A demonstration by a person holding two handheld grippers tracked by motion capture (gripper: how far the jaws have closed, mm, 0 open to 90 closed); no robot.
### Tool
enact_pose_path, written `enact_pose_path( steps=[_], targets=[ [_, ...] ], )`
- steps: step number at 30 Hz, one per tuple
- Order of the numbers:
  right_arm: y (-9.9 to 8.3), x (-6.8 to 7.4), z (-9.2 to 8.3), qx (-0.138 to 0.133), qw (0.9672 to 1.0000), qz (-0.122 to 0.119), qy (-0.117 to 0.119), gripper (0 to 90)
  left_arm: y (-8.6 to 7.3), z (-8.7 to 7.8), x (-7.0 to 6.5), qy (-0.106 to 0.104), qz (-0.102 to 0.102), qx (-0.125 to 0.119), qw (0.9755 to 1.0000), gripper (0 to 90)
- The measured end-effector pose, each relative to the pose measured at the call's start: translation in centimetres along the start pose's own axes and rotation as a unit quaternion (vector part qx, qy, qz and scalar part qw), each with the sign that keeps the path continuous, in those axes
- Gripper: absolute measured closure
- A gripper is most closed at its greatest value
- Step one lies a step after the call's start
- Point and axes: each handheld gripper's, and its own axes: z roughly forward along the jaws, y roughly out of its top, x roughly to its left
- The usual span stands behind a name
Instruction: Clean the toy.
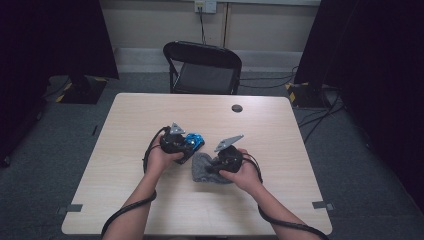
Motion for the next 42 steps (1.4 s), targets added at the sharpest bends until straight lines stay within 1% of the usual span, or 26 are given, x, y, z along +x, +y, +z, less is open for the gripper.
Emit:
enact_pose_path(
  steps=[2,6,8,9,10,11,12,13,15,16,17,18,20,21,22,23,25,26,31,32,35,37,39,40,42],
  targets=[
    [-0.1,-0.2,-0.1,-0.002,1.0000,0.002,-0.003,77.2,0.0,-0.1,0.1,0.001,0.004,0.003,1.0000,46.2],
    [-0.3,-1.4,-0.7,-0.006,0.9996,0.015,-0.024,77.2,0.0,0.0,0.1,0.000,0.004,0.003,1.0000,46.2],
    [-0.3,-1.9,-0.9,-0.008,0.9993,0.021,-0.029,77.1,0.0,0.0,0.1,0.000,0.005,0.003,1.0000,46.2],
    [-0.3,-2.5,-1.1,-0.009,0.9989,0.028,-0.036,77.2,0.0,0.0,0.1,0.000,0.005,0.003,1.0000,46.2],
    [-0.3,-2.5,-1.1,-0.009,0.9989,0.028,-0.036,77.2,0.0,-0.1,0.1,0.002,0.006,0.003,1.0000,46.2],
    [-0.3,-2.8,-1.2,-0.010,0.9986,0.031,-0.043,77.1,0.0,-0.1,0.1,0.002,0.005,0.003,1.0000,46.2],
    [-0.3,-3.1,-1.2,-0.011,0.9983,0.034,-0.045,77.1,0.0,-0.1,0.1,0.002,0.006,0.003,1.0000,46.2],
    [-0.4,-3.7,-1.4,-0.013,0.9974,0.042,-0.057,77.1,0.0,-0.1,0.1,0.002,0.005,0.002,1.0000,46.2],
    [-0.4,-3.9,-1.4,-0.014,0.9971,0.044,-0.060,77.0,0.0,-0.1,0.1,0.002,0.005,0.001,1.0000,46.2],
    [-0.4,-4.4,-1.5,-0.015,0.9963,0.052,-0.067,77.1,-0.1,-0.1,0.1,0.002,0.004,0.000,1.0000,46.2],
    [-0.4,-4.4,-1.5,-0.015,0.9963,0.052,-0.067,77.1,-0.1,-0.1,0.1,0.002,0.004,-0.001,1.0000,46.2],
    [-0.4,-5.0,-1.5,-0.016,0.9955,0.059,-0.073,77.0,-0.1,-0.1,0.0,0.002,0.004,-0.001,1.0000,46.2],
    [-0.4,-5.4,-1.5,-0.015,0.9947,0.062,-0.081,77.1,-0.1,-0.1,0.0,0.001,0.002,-0.002,1.0000,46.2],
    [-0.4,-5.4,-1.5,-0.015,0.9947,0.062,-0.081,77.1,-0.1,-0.1,0.0,0.001,0.003,-0.002,1.0000,46.2],
    [-0.4,-5.7,-1.4,-0.015,0.9943,0.066,-0.082,77.0,-0.1,-0.1,0.0,0.001,0.003,-0.002,1.0000,46.2],
    [-0.5,-6.1,-1.3,-0.015,0.9933,0.073,-0.088,77.0,-0.1,0.0,0.0,0.001,0.002,-0.002,1.0000,46.2],
    [-0.6,-6.3,-1.2,-0.014,0.9931,0.074,-0.090,77.0,-0.1,-0.1,0.0,0.001,0.002,-0.002,1.0000,46.2],
    [-0.7,-6.8,-0.9,-0.014,0.9921,0.082,-0.093,77.0,-0.1,-0.1,0.0,0.001,0.003,-0.002,1.0000,46.2],
    [-0.7,-7.2,-0.3,-0.012,0.9915,0.090,-0.094,77.0,-0.1,-0.1,0.0,0.002,0.004,-0.003,1.0000,46.2],
    [-0.5,-7.3,0.1,-0.009,0.9914,0.088,-0.096,77.0,-0.2,-0.1,0.0,0.001,0.004,-0.003,1.0000,46.2],
    [-0.4,-7.3,0.5,-0.009,0.9915,0.087,-0.097,77.0,-0.2,-0.1,0.0,0.002,0.006,-0.004,1.0000,46.2],
    [-0.1,-7.4,1.0,-0.005,0.9912,0.085,-0.101,77.0,-0.2,-0.1,0.0,0.001,0.006,-0.005,1.0000,46.2],
    [0.1,-7.5,1.4,-0.005,0.9907,0.090,-0.102,77.0,-0.2,-0.1,0.0,0.001,0.006,-0.005,1.0000,46.2],
    [0.3,-7.6,1.8,-0.004,0.9912,0.088,-0.098,77.0,-0.2,-0.1,0.0,0.001,0.006,-0.004,1.0000,46.2],
    [0.4,-7.6,2.0,-0.003,0.9913,0.087,-0.099,77.0,-0.2,-0.1,0.0,0.000,0.006,-0.004,1.0000,46.2]
  ],
)
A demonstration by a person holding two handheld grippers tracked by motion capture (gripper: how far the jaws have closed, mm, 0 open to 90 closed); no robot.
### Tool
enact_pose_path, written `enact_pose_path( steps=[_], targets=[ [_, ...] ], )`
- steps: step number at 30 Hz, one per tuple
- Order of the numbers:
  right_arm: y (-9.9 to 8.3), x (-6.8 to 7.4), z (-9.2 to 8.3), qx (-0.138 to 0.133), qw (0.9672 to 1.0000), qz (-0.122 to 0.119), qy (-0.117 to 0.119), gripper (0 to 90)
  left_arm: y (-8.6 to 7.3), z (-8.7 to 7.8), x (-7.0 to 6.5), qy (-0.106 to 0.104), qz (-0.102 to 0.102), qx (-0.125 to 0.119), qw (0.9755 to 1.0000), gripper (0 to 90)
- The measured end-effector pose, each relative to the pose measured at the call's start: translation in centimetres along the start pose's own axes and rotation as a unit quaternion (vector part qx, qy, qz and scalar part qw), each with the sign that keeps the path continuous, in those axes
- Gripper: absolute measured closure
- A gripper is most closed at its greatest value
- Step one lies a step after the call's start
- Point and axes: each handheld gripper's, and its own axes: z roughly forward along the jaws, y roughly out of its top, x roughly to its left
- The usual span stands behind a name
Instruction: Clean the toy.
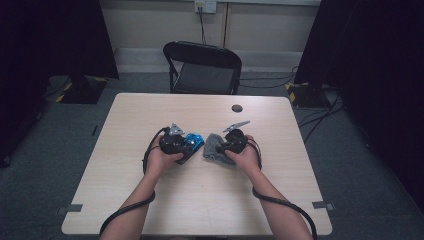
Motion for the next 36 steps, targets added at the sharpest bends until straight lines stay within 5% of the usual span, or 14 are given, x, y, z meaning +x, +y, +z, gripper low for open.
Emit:
enact_pose_path(
  steps=[36],
  targets=[
    [0.4,3.9,1.5,0.022,0.9985,-0.034,0.036,76.8,-0.1,0.0,-0.1,0.004,0.000,-0.003,1.0000,46.2]
  ],
)
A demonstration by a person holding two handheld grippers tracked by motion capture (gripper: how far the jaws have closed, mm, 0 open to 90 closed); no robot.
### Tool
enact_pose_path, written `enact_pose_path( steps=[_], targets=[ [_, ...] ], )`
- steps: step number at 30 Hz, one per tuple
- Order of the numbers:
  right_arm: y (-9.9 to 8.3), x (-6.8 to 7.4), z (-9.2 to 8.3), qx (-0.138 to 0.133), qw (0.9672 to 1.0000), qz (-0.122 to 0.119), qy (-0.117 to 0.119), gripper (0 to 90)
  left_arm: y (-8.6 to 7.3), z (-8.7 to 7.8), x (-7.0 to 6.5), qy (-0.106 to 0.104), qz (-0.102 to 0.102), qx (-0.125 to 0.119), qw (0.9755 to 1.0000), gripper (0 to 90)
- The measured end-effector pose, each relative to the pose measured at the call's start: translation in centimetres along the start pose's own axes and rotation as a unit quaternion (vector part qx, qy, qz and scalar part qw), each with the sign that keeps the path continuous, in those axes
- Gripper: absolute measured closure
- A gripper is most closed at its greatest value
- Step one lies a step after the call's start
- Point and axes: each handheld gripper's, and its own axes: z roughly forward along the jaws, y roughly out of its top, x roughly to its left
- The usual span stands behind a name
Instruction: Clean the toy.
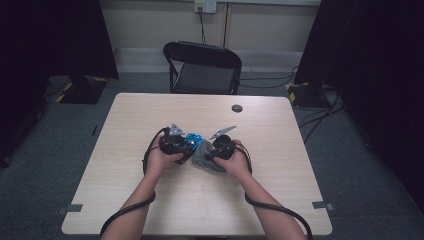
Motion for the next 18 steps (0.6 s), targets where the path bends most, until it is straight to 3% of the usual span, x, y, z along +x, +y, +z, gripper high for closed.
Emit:
enact_pose_path(
  steps=[10,18],
  targets=[
    [-0.2,0.8,0.0,0.001,0.9999,-0.004,0.012,76.7,0.0,0.0,0.0,0.000,0.000,0.001,1.0000,46.2],
    [-0.4,2.3,0.2,0.006,0.9993,-0.019,0.032,76.7,0.1,0.0,0.0,0.003,0.003,0.002,1.0000,46.2]
  ],
)
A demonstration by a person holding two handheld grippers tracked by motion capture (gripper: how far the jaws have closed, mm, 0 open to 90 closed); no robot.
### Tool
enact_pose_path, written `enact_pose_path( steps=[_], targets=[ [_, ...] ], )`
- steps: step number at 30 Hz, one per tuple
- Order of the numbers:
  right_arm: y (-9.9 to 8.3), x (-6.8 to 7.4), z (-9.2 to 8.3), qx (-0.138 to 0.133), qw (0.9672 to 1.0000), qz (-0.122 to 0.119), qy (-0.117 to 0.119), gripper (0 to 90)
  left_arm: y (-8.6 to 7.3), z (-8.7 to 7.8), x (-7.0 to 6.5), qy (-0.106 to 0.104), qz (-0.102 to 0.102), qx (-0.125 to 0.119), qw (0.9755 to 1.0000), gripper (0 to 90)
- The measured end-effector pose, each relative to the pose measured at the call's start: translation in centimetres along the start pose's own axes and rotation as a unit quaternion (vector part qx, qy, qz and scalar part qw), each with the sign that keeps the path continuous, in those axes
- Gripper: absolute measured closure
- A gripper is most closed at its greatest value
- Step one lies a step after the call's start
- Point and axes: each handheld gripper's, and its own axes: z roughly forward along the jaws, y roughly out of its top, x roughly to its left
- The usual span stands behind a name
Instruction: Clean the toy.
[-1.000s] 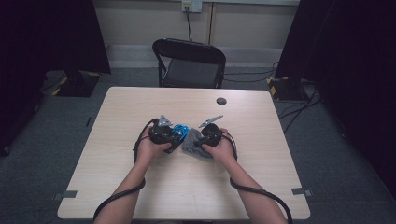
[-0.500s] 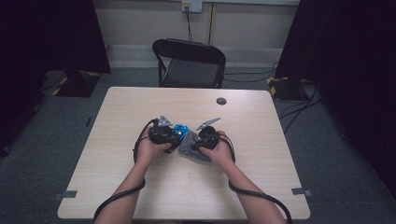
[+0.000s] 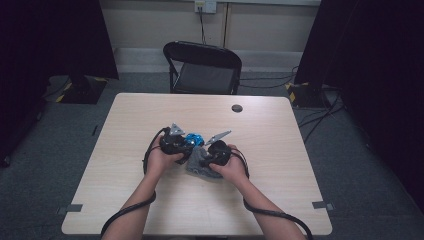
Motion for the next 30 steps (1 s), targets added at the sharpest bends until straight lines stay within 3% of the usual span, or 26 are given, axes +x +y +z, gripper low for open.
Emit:
enact_pose_path(
  steps=[30],
  targets=[
    [-0.2,2.1,0.4,0.006,0.9992,-0.024,0.031,76.4,0.0,0.0,-0.1,0.002,-0.001,-0.002,1.0000,46.1]
  ],
)
